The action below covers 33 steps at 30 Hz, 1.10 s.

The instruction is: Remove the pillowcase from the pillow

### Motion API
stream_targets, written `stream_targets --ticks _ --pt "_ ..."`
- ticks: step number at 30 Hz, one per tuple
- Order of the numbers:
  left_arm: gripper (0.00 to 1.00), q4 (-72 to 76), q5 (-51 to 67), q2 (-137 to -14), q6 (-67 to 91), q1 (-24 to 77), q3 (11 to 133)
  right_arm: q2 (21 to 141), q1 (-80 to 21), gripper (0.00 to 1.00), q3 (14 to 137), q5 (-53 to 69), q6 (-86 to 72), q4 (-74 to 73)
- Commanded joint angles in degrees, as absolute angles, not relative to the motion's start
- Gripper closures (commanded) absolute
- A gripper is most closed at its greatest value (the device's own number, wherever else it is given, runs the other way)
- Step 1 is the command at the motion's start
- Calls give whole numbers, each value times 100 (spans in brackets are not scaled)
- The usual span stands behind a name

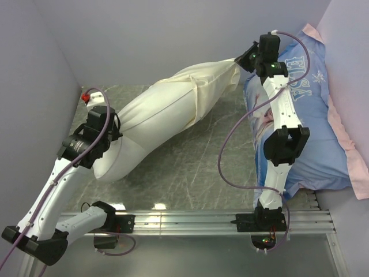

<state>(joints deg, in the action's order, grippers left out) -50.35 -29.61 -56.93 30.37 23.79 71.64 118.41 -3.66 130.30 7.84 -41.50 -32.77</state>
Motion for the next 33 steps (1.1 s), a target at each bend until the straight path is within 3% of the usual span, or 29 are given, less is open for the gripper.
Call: stream_targets --ticks 1,33 --pt "100 -5713 -4009 -5203 2654 1995 7444 11356 387 100 13351 -545 -4069 -2268" --pt "100 -5897 -4192 -4694 2865 1696 7664 11513 633 100 13808 -817 -4026 -2171"
